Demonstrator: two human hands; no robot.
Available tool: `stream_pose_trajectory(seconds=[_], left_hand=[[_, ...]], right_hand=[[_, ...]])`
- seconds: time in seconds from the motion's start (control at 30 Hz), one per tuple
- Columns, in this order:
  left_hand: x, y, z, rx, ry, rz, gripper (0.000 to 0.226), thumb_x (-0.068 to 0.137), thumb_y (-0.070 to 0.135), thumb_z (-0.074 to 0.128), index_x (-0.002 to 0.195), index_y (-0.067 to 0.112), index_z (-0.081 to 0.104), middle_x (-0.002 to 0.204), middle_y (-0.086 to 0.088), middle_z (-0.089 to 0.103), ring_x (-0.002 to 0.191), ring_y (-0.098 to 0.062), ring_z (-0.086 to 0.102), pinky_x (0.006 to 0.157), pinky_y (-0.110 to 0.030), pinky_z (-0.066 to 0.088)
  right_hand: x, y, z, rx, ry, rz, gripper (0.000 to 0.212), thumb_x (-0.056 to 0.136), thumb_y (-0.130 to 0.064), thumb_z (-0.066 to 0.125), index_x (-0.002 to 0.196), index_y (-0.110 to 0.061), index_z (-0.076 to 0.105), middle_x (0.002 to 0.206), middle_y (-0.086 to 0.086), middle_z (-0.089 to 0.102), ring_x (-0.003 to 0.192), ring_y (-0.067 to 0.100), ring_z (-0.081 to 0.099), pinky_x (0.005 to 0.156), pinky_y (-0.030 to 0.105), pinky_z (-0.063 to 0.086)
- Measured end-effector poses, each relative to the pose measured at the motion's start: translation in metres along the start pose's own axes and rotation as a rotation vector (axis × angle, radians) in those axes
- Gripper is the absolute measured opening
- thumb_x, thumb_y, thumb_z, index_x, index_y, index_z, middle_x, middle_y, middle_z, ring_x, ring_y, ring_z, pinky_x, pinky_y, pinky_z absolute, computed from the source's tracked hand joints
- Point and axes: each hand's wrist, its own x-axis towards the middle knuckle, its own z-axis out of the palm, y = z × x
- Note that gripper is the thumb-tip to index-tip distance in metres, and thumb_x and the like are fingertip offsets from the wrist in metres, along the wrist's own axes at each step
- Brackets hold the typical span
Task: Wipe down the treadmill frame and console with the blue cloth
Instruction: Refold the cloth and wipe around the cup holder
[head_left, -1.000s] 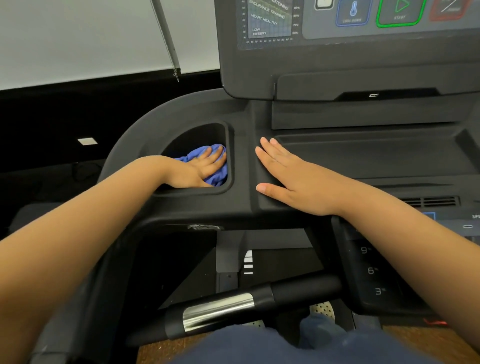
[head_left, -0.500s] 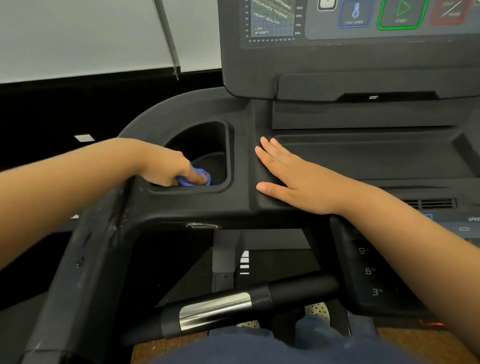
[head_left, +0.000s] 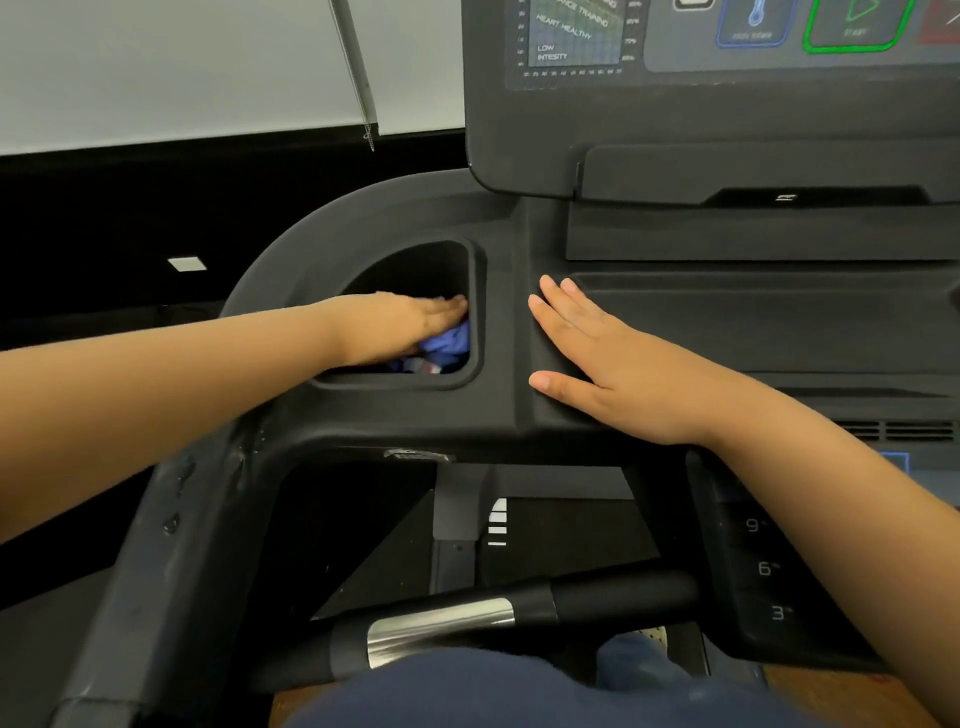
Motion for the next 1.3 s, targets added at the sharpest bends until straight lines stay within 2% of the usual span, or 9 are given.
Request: stream_pose_trajectory(seconds=[0.13, 0.27, 0.4, 0.5, 0.7, 0.97, 1.13, 1.23, 1.3], left_hand=[[0.005, 0.011, -0.003, -0.252, 0.236, 0.001, 0.043, 0.090, 0.024, 0.059, 0.132, 0.018, 0.054, 0.124, -0.001, 0.062, 0.111, -0.017, 0.060, 0.100, -0.026, 0.042], [-0.015, 0.011, -0.010, -0.223, 0.013, -0.027, 0.029, 0.091, 0.017, 0.058, 0.121, 0.019, 0.061, 0.103, 0.001, 0.067, 0.081, -0.006, 0.063, 0.074, -0.014, 0.049], [-0.032, 0.016, -0.022, -0.014, -0.221, -0.120, 0.021, 0.094, 0.019, 0.053, 0.110, 0.021, 0.065, 0.098, 0.000, 0.067, 0.081, -0.010, 0.058, 0.081, -0.022, 0.047], [-0.022, 0.025, -0.036, 0.018, -0.347, -0.307, 0.016, 0.087, 0.009, 0.047, 0.077, 0.011, 0.059, 0.061, -0.003, 0.057, 0.050, -0.014, 0.051, 0.047, -0.017, 0.043], [-0.012, 0.019, -0.039, -0.206, -0.447, -0.370, 0.017, 0.085, 0.016, 0.053, 0.073, 0.005, 0.057, 0.057, -0.006, 0.055, 0.054, -0.017, 0.050, 0.058, -0.025, 0.043], [-0.096, 0.017, -0.031, -0.488, 0.088, -0.291, 0.015, 0.089, 0.030, 0.058, 0.103, 0.026, 0.064, 0.094, 0.004, 0.069, 0.088, -0.015, 0.064, 0.085, -0.034, 0.049], [-0.128, 0.059, 0.025, -0.582, 0.584, -0.175, 0.027, 0.088, 0.016, 0.051, 0.113, 0.020, 0.060, 0.098, 0.004, 0.061, 0.083, -0.009, 0.056, 0.074, -0.023, 0.044], [-0.110, 0.106, 0.059, -0.576, 0.754, -0.086, 0.045, 0.088, 0.010, 0.046, 0.132, 0.007, 0.050, 0.135, -0.009, 0.052, 0.122, -0.008, 0.043, 0.104, -0.012, 0.028], [-0.086, 0.132, 0.072, -0.496, 0.744, 0.018, 0.053, 0.088, 0.016, 0.040, 0.140, 0.001, 0.040, 0.148, -0.016, 0.036, 0.139, -0.017, 0.022, 0.116, -0.027, 0.012]], right_hand=[[-0.001, 0.000, 0.000, -0.003, -0.001, -0.001, 0.073, 0.095, -0.054, 0.029, 0.150, -0.026, -0.011, 0.155, -0.014, -0.023, 0.137, -0.004, -0.025, 0.110, 0.020, 0.000], [-0.001, 0.001, -0.001, 0.016, -0.002, -0.002, 0.073, 0.095, -0.053, 0.030, 0.150, -0.027, -0.010, 0.156, -0.014, -0.022, 0.139, -0.003, -0.023, 0.111, 0.020, 0.000], [-0.002, 0.002, 0.000, 0.030, 0.012, -0.006, 0.073, 0.096, -0.052, 0.032, 0.151, -0.027, -0.007, 0.156, -0.014, -0.020, 0.140, -0.002, -0.021, 0.114, 0.022, 0.001], [-0.002, 0.003, 0.000, 0.028, 0.020, -0.005, 0.072, 0.096, -0.052, 0.033, 0.151, -0.027, -0.006, 0.157, -0.013, -0.019, 0.141, -0.001, -0.020, 0.114, 0.023, 0.001], [-0.001, 0.004, 0.000, 0.036, 0.028, -0.016, 0.073, 0.096, -0.052, 0.034, 0.152, -0.026, -0.005, 0.158, -0.011, -0.017, 0.141, -0.001, -0.019, 0.114, 0.023, 0.002], [0.000, 0.002, 0.000, 0.020, 0.022, -0.013, 0.073, 0.096, -0.052, 0.033, 0.151, -0.026, -0.008, 0.157, -0.012, -0.020, 0.141, 0.000, -0.020, 0.117, 0.027, 0.004], [-0.002, -0.001, 0.000, 0.016, 0.027, -0.015, 0.072, 0.097, -0.050, 0.033, 0.151, -0.025, -0.008, 0.156, -0.013, -0.020, 0.137, -0.004, -0.022, 0.112, 0.022, 0.000], [-0.002, -0.001, 0.000, 0.001, 0.033, -0.011, 0.072, 0.097, -0.051, 0.032, 0.151, -0.025, -0.008, 0.156, -0.013, -0.020, 0.137, -0.004, -0.022, 0.114, 0.024, 0.002], [-0.002, -0.001, 0.001, 0.007, 0.034, -0.007, 0.072, 0.096, -0.051, 0.032, 0.151, -0.025, -0.007, 0.156, -0.012, -0.020, 0.137, -0.004, -0.022, 0.115, 0.025, 0.002]])
